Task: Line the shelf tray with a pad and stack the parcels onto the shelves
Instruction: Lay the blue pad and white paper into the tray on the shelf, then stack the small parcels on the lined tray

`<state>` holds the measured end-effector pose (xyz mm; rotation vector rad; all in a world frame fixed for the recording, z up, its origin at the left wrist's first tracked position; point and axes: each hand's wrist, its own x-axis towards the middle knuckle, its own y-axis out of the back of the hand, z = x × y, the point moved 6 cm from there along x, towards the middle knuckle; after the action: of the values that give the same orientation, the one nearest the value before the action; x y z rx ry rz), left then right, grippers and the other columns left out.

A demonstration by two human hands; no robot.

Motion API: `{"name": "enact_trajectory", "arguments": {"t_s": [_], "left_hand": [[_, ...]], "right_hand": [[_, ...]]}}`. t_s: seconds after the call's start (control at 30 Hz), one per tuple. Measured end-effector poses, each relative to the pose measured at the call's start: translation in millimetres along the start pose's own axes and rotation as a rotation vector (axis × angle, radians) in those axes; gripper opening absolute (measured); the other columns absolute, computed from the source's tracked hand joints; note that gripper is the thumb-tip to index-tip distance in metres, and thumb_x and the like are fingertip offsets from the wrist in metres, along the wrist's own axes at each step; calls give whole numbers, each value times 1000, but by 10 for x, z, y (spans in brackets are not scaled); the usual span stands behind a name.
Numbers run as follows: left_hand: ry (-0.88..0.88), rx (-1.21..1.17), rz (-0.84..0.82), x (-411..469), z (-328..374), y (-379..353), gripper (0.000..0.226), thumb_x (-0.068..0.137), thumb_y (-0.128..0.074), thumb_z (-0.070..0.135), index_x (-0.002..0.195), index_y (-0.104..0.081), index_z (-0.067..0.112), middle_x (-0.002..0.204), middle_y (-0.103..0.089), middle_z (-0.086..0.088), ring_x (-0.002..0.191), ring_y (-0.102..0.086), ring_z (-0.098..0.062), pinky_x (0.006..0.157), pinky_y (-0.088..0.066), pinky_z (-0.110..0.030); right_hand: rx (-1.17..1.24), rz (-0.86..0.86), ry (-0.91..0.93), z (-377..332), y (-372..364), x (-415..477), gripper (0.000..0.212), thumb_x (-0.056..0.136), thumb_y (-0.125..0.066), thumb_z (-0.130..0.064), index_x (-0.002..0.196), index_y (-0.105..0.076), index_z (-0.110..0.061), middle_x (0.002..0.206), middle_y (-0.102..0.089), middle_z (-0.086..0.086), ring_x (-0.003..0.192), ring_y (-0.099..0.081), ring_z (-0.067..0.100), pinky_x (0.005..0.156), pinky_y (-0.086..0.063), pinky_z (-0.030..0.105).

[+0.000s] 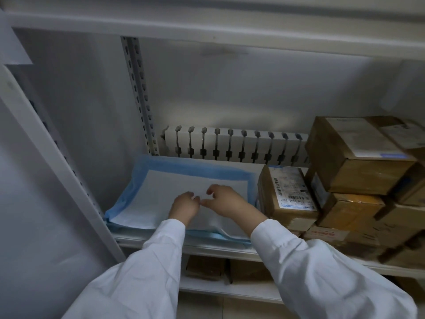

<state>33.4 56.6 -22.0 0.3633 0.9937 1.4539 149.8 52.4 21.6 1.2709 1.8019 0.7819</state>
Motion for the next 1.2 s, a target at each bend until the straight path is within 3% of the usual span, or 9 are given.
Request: {"name": "enact_trajectory", "arguments": {"t_s": [0.13,0.23,0.3,0.53,0.7,0.8,0.97,1.13,1.2], "left_hand": [[-12,-282,14,-67,515,47,34,97,-38,8,126,-54,0,134,-54,-18,124,-50,-31,97,-37,-27],[-54,-539,-68,-243,876,-81,33,98,-40,14,124,-55,-2,128,-58,-20,119,-54,-34,102,-40,-39],[-60,-545,-158,-409,1072,-243,34,99,-40,21,123,-55,3,124,-59,-17,116,-55,-31,98,-41,-39],[129,-565,-435,-802,1319,-723,43,98,-41,34,130,-44,6,133,-51,-17,123,-48,-34,104,-40,-49],[69,-651,-447,-801,1318,-826,32,94,-47,34,115,-50,10,101,-61,-13,99,-57,-29,91,-49,-44],[49,-722,-436,-814,1316,-825,29,92,-50,35,108,-55,11,91,-62,-11,89,-59,-27,75,-51,-35],[-1,-857,-372,-817,1294,-758,24,88,-55,41,90,-61,17,82,-66,-7,82,-60,-22,71,-49,-29],[-22,-960,-289,-780,1198,-633,21,86,-61,39,86,-64,18,79,-68,-5,79,-62,-20,69,-50,-28],[2,-1034,-259,-732,1107,-586,26,84,-62,41,94,-66,18,84,-70,-6,86,-64,-23,75,-52,-32]], "right_hand": [[24,277,73,-122,487,-143,41,94,-49,-38,129,-50,-19,127,-56,7,110,-56,24,92,-48,38],[4,459,64,-13,839,-293,38,93,-48,-37,128,-52,-20,126,-56,4,112,-55,24,93,-46,38],[-14,535,7,164,1001,-372,42,93,-48,-39,130,-51,-21,132,-54,4,118,-51,25,97,-42,38],[10,524,-302,713,1076,-492,52,90,-48,-44,137,-38,-25,142,-36,9,131,-35,30,106,-33,45],[70,459,-358,907,1059,-546,57,93,-42,-47,143,-26,-25,154,-17,9,141,-19,32,112,-26,47],[147,442,-350,954,1074,-546,57,91,-48,-46,141,-29,-26,151,-20,8,136,-27,32,104,-38,47],[282,443,-295,943,1190,-625,52,90,-53,-33,137,-31,-23,143,-26,8,122,-43,30,92,-48,46],[461,458,-216,920,1179,-700,53,92,-51,-39,138,-31,-20,124,-43,3,100,-53,21,76,-44,34],[602,446,-223,976,1110,-728,56,94,-45,-44,141,-28,-19,132,-47,8,110,-54,27,79,-42,34]]}}
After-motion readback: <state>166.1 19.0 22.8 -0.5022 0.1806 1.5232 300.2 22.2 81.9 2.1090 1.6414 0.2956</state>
